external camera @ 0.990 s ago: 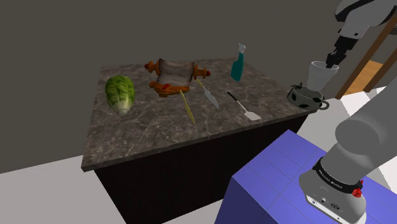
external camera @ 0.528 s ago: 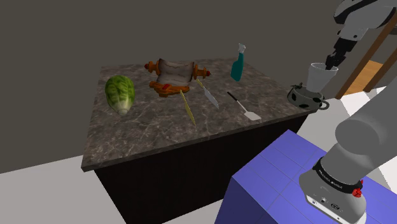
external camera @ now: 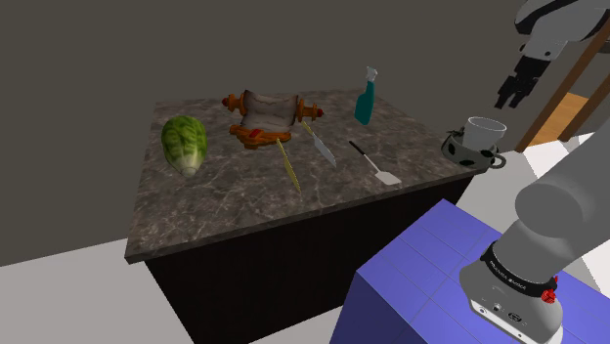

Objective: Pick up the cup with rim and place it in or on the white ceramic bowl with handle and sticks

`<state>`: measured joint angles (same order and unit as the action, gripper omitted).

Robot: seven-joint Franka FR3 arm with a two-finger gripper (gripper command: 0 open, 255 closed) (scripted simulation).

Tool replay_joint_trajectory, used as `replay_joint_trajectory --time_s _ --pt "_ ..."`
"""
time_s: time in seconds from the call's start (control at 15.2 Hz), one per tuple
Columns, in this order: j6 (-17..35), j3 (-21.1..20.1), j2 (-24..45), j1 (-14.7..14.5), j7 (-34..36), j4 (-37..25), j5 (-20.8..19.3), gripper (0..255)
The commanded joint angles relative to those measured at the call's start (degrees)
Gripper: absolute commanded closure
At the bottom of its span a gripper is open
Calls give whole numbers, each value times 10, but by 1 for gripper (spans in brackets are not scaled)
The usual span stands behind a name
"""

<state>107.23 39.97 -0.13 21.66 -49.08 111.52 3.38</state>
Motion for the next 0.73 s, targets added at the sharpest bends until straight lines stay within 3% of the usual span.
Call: replay_joint_trajectory --time_s 0.0,0.13,0.66 --pt "-29 0 -2 0 2 -27 -2 0" --pt "-63 1 -2 1 2 -61 -3 0" --pt "-63 1 -2 1 2 -61 -3 0"
